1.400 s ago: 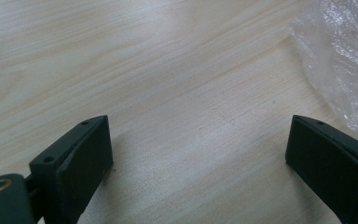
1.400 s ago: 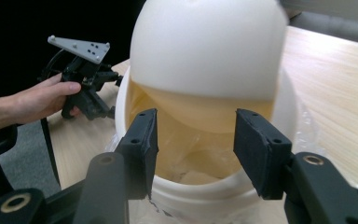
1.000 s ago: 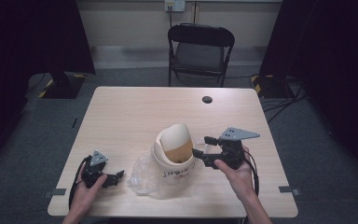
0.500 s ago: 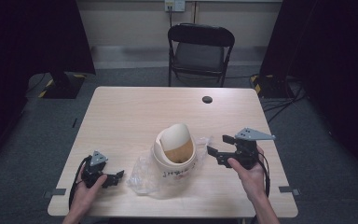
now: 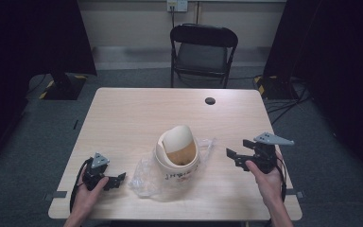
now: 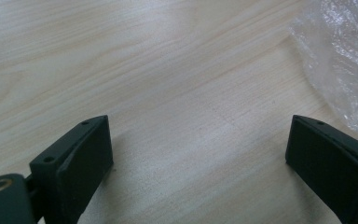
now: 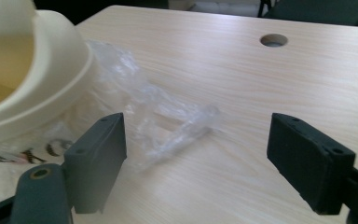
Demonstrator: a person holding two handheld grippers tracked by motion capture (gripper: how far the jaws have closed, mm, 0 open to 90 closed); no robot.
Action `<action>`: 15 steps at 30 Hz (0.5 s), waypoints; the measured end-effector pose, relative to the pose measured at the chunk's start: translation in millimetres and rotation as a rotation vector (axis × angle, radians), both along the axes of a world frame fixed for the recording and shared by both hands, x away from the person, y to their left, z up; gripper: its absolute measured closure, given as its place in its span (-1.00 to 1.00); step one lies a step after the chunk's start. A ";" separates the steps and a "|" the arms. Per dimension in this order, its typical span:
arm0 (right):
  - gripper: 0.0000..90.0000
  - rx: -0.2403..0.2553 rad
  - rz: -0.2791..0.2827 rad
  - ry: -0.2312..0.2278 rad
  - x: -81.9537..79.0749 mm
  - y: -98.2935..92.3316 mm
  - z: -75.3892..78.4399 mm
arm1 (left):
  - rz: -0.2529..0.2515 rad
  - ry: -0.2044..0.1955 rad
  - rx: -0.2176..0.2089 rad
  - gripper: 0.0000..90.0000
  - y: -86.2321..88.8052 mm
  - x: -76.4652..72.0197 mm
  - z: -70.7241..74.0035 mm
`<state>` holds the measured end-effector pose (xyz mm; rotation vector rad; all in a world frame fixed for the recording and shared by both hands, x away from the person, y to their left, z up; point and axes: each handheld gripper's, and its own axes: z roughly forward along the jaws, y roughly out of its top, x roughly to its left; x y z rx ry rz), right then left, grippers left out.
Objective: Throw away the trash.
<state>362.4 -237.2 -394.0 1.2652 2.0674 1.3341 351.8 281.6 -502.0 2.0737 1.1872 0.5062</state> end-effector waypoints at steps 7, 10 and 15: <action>-0.61 -0.031 -0.065 0.038 2.1 -20.2 -17.3 | 0.000 -0.001 0.000 -0.85 0.0 0.0 0.0; -0.61 -0.043 -0.086 0.056 2.2 -27.9 -25.9 | 0.001 0.001 -0.003 -0.85 -0.2 0.0 -0.1; -0.61 -0.071 -0.127 0.093 2.1 -40.5 -41.8 | -0.001 0.001 -0.002 -0.85 -0.1 0.0 -0.1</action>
